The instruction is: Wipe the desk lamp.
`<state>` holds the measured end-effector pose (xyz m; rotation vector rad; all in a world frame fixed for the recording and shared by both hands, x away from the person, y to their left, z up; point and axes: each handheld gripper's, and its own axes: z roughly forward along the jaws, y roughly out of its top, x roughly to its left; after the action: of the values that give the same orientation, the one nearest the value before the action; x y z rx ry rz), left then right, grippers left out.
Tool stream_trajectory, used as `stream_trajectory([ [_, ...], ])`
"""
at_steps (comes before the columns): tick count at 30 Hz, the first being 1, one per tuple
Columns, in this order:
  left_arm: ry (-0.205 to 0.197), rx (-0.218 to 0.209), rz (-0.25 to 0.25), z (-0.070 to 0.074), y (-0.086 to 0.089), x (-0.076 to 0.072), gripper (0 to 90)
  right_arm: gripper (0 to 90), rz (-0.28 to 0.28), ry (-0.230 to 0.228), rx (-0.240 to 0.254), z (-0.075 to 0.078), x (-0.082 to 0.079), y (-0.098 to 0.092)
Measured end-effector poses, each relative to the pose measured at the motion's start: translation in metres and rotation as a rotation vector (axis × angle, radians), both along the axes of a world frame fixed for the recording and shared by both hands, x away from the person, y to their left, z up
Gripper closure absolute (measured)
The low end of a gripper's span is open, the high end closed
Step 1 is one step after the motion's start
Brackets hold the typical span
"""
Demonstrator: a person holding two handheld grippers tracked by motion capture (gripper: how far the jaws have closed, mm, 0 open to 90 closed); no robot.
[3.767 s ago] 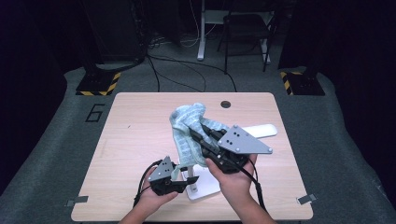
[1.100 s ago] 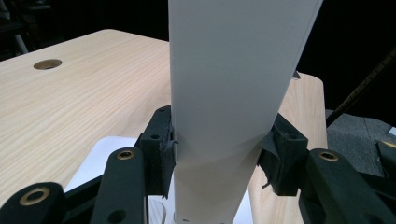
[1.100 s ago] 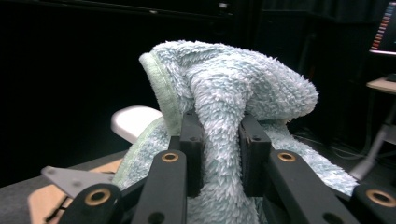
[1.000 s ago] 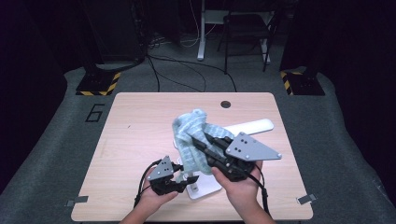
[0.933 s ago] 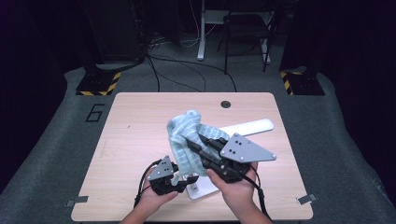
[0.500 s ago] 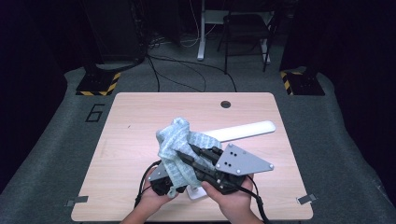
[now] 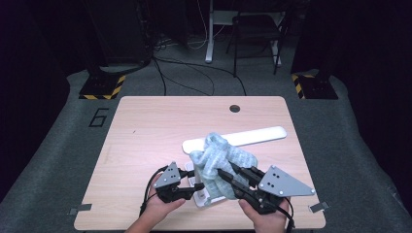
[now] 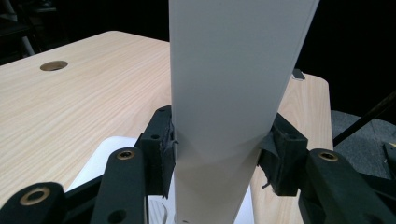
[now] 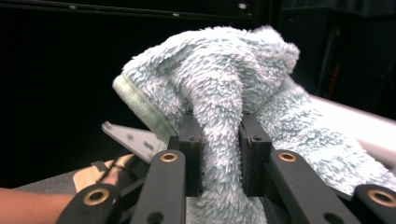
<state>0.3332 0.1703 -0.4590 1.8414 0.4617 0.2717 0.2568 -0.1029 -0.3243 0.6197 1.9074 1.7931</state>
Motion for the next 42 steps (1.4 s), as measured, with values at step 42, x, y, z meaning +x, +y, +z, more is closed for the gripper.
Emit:
stream_trajectory([
  [42,0.026,-0.006,-0.012,-0.005,0.002,0.001,50.1,72.5,-0.459,0.243,-0.123,-0.153,0.029,-0.084],
])
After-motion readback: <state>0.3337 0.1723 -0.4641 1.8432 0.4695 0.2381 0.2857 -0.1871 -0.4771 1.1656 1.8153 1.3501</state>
